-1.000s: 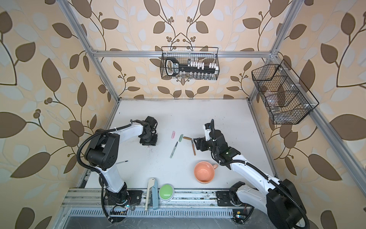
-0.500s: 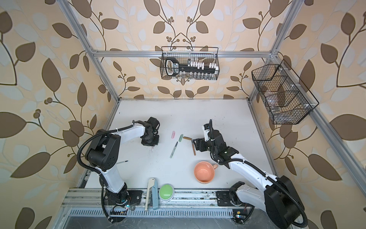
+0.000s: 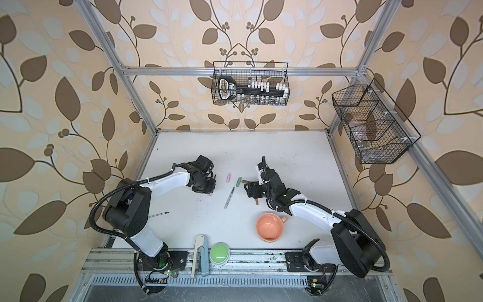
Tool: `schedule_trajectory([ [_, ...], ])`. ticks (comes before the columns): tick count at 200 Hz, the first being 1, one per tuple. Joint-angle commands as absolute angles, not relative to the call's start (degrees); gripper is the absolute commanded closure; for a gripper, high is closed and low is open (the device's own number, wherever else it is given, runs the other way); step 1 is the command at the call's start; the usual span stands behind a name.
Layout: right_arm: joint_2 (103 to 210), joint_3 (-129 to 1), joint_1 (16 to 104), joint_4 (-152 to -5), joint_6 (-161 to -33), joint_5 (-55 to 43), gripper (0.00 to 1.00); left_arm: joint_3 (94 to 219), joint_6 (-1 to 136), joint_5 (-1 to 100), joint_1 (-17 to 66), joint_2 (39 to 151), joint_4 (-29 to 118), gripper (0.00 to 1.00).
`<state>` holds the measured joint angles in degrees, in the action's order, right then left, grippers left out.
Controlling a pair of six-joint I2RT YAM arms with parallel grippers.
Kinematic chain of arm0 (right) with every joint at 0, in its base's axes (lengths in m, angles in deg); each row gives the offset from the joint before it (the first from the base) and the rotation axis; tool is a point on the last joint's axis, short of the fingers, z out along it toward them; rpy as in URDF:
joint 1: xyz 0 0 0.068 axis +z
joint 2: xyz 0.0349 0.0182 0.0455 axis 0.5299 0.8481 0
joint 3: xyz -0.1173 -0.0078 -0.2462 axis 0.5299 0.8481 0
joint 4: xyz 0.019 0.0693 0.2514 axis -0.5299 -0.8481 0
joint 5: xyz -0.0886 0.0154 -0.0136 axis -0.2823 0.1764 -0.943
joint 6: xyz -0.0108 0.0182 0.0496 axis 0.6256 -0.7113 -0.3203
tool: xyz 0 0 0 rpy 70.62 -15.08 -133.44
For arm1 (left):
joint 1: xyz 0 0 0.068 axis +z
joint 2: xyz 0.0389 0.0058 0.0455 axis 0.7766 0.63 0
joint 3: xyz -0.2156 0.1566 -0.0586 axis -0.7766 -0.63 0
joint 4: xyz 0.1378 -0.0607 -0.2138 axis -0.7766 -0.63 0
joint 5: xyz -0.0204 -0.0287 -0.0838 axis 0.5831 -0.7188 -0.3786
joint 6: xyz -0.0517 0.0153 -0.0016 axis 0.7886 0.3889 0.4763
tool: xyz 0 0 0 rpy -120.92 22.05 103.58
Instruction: Insert the pens into the pen caps
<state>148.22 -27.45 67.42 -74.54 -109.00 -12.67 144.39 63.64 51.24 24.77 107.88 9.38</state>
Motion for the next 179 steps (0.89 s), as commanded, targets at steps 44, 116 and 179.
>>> schedule_trajectory([
  [44, 161.2, -34.9, 69.7, -62.8, -118.2, -4.9, 0.22, 143.0, 62.7, 44.1, 20.6, 101.9, 15.2, 0.99],
  [116, 169.3, -36.2, 69.3, -50.7, -124.4, 3.0, 0.29, 144.1, 62.6, 43.7, 18.5, 101.6, 14.8, 0.97],
  [179, 173.2, -36.3, 68.0, -44.2, -128.8, 3.7, 0.35, 144.4, 62.7, 43.5, 17.2, 101.4, 15.3, 0.97],
])
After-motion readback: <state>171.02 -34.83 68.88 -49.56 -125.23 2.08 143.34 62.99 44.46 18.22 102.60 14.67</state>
